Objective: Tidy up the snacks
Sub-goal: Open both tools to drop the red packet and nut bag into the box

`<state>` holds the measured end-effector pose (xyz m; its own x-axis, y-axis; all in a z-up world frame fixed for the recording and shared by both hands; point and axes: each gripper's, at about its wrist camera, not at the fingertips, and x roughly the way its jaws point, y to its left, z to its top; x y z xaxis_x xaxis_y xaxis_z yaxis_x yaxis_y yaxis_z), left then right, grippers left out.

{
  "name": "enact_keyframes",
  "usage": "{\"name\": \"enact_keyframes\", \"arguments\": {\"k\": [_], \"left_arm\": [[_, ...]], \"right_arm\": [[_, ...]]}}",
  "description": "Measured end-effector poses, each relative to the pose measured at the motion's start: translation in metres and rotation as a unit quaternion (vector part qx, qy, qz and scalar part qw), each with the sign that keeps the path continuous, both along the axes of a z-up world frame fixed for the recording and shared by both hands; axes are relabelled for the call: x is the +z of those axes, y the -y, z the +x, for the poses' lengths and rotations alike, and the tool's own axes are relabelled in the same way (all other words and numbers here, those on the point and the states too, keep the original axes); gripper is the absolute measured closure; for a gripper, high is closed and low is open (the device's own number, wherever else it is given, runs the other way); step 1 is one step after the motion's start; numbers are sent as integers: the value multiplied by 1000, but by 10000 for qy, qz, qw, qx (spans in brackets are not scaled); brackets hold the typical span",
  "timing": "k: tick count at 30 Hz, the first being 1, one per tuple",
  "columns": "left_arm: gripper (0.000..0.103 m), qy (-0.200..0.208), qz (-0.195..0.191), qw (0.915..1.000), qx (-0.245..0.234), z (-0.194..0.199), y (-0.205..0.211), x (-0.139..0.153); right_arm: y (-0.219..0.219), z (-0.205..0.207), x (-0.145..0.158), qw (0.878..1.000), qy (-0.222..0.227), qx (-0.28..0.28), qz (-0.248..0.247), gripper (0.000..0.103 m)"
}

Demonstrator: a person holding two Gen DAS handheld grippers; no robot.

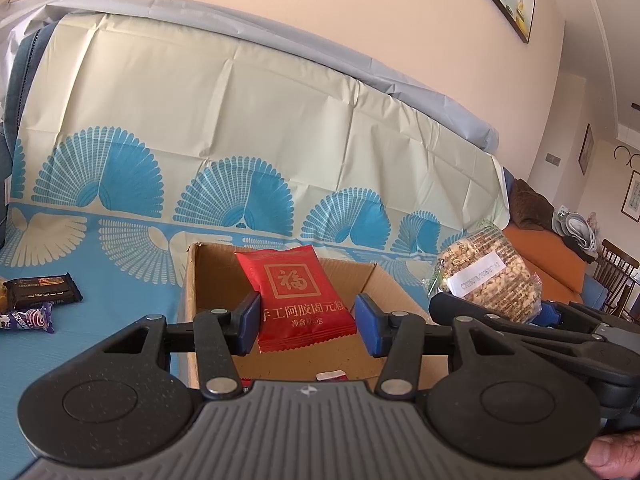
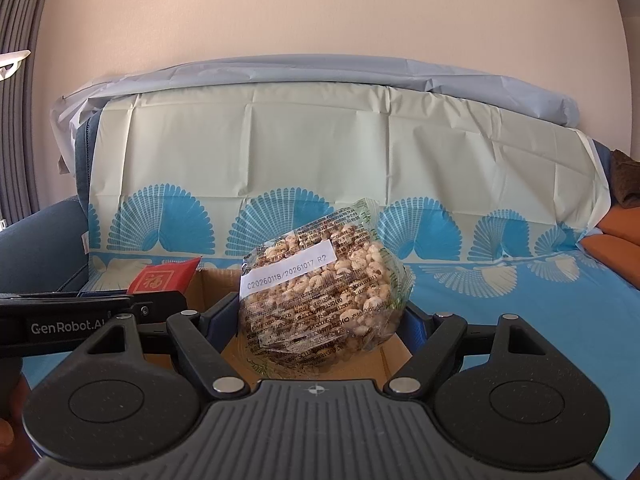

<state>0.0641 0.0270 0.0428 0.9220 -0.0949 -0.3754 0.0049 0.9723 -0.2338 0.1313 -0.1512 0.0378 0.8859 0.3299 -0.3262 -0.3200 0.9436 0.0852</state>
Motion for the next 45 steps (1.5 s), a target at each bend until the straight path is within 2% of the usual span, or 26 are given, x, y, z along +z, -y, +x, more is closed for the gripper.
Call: {"name": "enact_keyframes", "arguments": {"k": [17,21,22,39,42,45], "left_arm": [[46,-38,-65,9999,67,1,-2,-1],[34,-176,-164,9996,150,4,-7,-3],[34,-179,-187,9995,187,4,-8,-3],[35,-111,-130,9990,422,-10,-27,5],[40,-114,-86,9988,477,-14,-33,6],[47,-168,-22,9982,578,-17,-41,6]], "right_arm": [[-2,-1,-1,10000,-24,4,-13,20],[-1,0,-1,10000,-30,-61,-5,15],[0,1,-1,10000,-38,-78,22,13],[-16,-6,1,9999,21,-105,78,12],[-25,-10,3,9999,60,-34,107,14],[-35,-12,4,9998,80,109,119,27]]}}
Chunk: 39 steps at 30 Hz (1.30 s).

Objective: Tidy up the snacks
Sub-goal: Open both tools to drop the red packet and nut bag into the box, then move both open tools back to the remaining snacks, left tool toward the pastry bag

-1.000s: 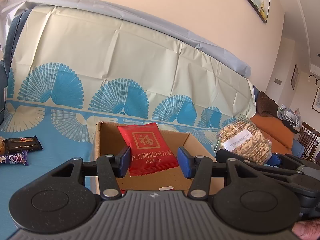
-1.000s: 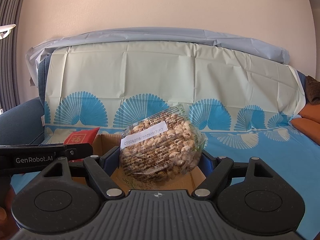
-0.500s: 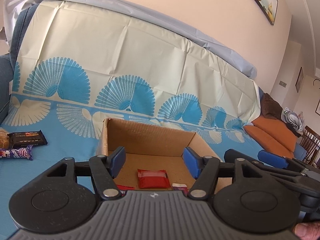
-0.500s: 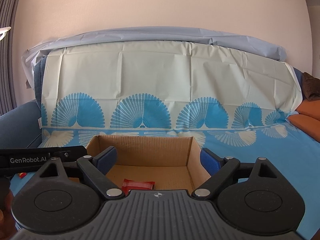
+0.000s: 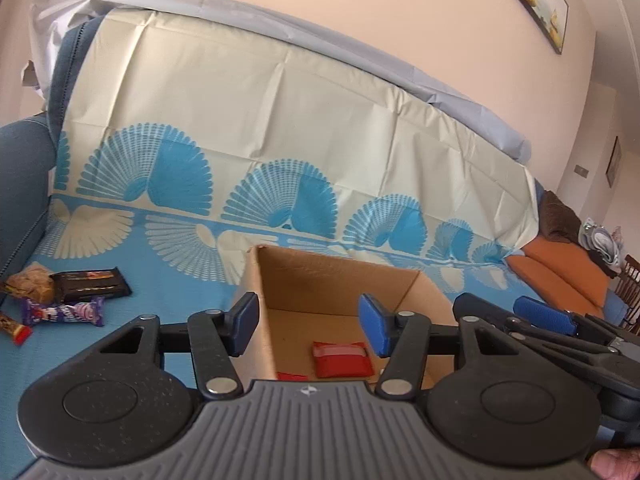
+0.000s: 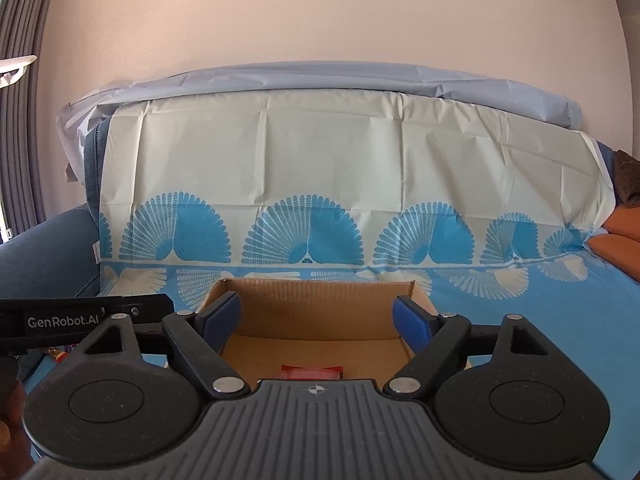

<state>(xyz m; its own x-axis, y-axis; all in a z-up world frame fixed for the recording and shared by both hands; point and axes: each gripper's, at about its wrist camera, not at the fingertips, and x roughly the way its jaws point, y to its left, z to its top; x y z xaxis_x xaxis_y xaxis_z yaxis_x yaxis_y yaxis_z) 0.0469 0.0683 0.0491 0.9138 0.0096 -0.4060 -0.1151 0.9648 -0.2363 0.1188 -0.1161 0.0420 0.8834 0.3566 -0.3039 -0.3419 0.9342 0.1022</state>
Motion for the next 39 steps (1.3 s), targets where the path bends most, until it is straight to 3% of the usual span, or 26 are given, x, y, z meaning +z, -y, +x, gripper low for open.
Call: {"name": "enact_keyframes", "arguments": {"k": [2,4,6,10,16,21,26,28,33,39], "left_arm": [[54,-49,24,10000,83,-2,-7,-1],[62,-123,70,9997,201,-4,-14,-2],[67,-242,85,9991,346,-4,-24,-4],[67,-522,-67,9959,739,-4,-51,-10],[67,-923,-423,9845,1428,3,-100,-18],[65,-1146,-929,9648,2175,20,-159,-31],[35,-1380,-1655,9304,2964,33,-223,-53],[29,-1428,-1831,9189,3188,38,-243,-59],[21,-1449,-1929,9032,3551,49,-274,-66],[21,-1457,-2124,8909,3742,61,-292,-78]], "right_arm": [[-8,-2,1,9999,-6,144,18,48],[-16,-4,2,9996,2,267,29,57],[-23,-6,3,9993,40,363,37,59],[-35,-7,5,9986,19,521,72,59],[-47,-5,3,9975,-111,681,138,59],[-54,-3,0,9964,-178,819,86,57],[-61,-3,-3,9951,-193,973,-8,55],[-65,-4,-4,9944,-169,1038,-104,55],[-72,-7,-5,9925,-92,1180,-295,53],[-76,-3,-6,9919,-165,1221,-309,52]]}}
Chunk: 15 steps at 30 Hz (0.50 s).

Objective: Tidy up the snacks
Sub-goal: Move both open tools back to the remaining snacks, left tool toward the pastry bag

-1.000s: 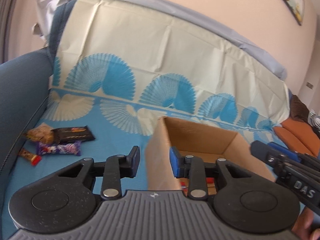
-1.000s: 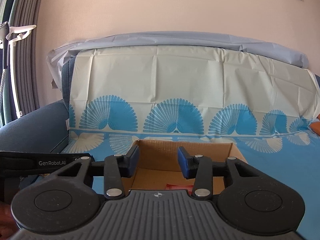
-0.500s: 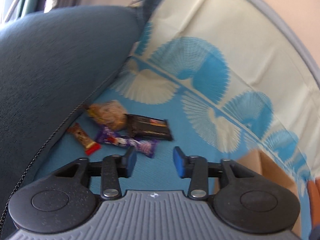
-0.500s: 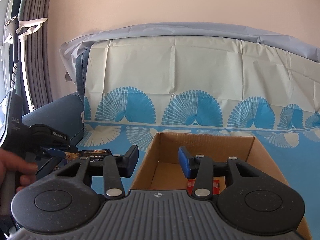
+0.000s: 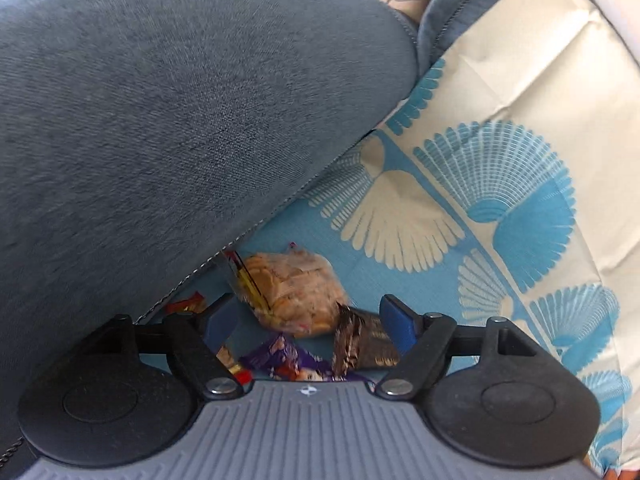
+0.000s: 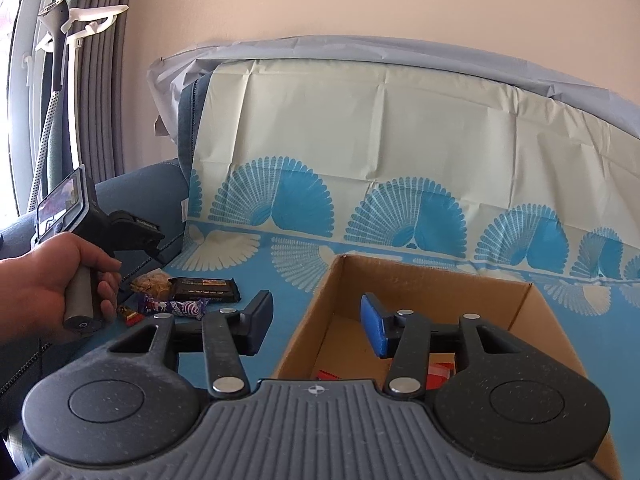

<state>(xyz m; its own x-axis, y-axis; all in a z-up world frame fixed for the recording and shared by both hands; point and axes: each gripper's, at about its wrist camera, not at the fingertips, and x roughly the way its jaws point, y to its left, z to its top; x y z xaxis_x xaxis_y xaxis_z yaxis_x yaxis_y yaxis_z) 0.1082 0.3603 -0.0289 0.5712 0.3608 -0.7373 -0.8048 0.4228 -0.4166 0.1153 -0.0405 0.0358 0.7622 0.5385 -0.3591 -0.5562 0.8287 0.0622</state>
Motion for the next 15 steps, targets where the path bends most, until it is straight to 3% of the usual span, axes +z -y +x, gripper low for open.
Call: {"name": "enact_keyframes", "arguments": {"k": [10,15], "left_arm": [[21,-71,-114,9996,232,19,-14,-15],[39,-279,-5,9993,265,23,-15,-19]], "right_arm": [[-6,8,-3,9999,-129,30,-29,52],[-7,7,-2,9999,-123,54,-48,52]]}}
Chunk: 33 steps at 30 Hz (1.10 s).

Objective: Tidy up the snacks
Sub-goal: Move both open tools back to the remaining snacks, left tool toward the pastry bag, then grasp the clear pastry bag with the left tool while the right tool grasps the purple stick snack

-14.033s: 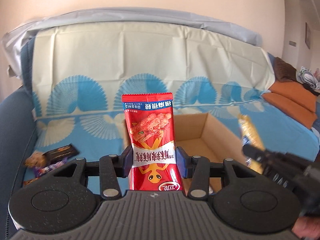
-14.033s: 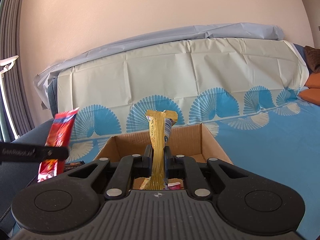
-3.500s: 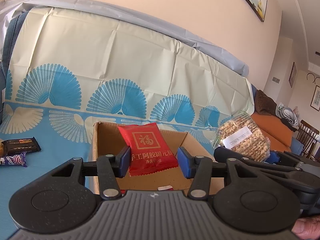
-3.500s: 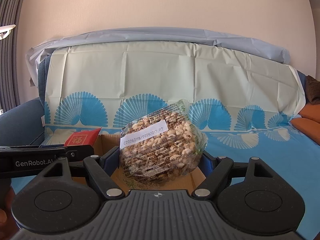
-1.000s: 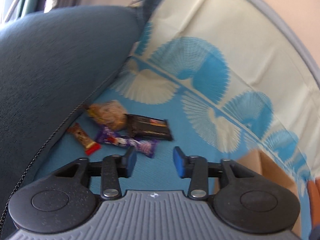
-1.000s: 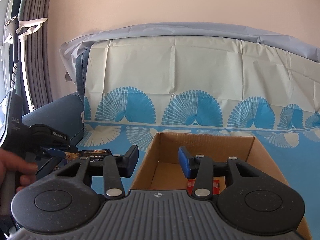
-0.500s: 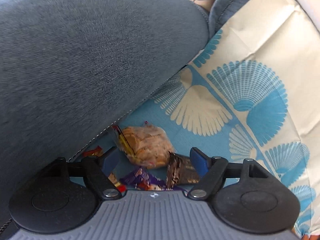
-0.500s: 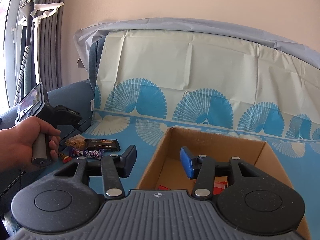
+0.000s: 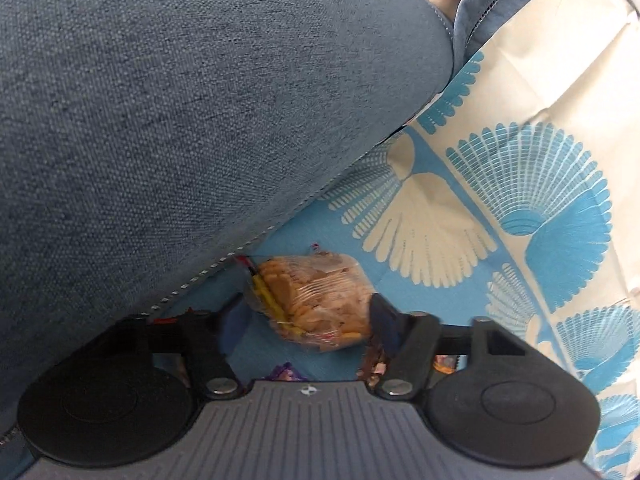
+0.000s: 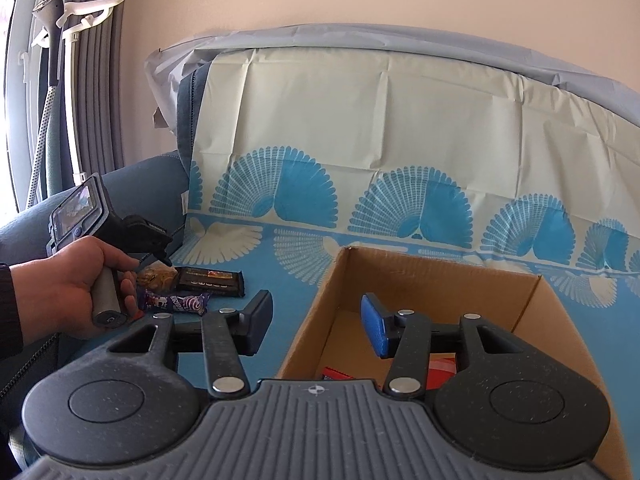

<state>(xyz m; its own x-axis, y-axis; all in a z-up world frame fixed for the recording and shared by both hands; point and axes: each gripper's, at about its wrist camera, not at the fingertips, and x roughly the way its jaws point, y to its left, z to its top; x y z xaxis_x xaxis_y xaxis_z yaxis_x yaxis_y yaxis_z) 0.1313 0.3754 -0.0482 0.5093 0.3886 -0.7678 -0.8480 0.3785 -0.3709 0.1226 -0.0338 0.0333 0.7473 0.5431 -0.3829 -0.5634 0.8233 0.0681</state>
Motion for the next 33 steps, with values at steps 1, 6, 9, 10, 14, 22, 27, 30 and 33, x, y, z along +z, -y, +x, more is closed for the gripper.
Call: {"name": "enact_keyframes", "arguments": {"k": [1,6,9,10,14,22,27,30,33], "left_arm": [[41,-3,19,10000,-6,0,0,0],[49,-86,99,9999,-111,-2,6,4],[58,-36,2,9997,-256,-6,12,5],[59,-38,-2,9995,-309,-8,15,6],[65,-17,-192,9984,-528,-21,26,8],[70,-9,-1175,9833,-1388,-52,49,4],[70,-89,-1723,9654,-1954,-82,68,4],[70,-245,-1514,9647,-2141,-102,77,14],[70,-132,-1440,9663,-2131,-117,78,23]], "right_arm": [[0,0,0,10000,9,2,-5,52],[2,-1,2,10000,37,-16,-2,52],[2,-1,2,10000,61,-38,-8,52],[1,-2,2,10000,76,-43,-13,52],[-1,-5,3,9999,154,-55,-53,52],[0,-14,6,9996,285,-63,-55,52],[1,-20,7,9996,266,-73,44,52],[-1,-26,8,9996,238,-29,114,52],[-7,-34,8,9996,242,100,132,52]]}}
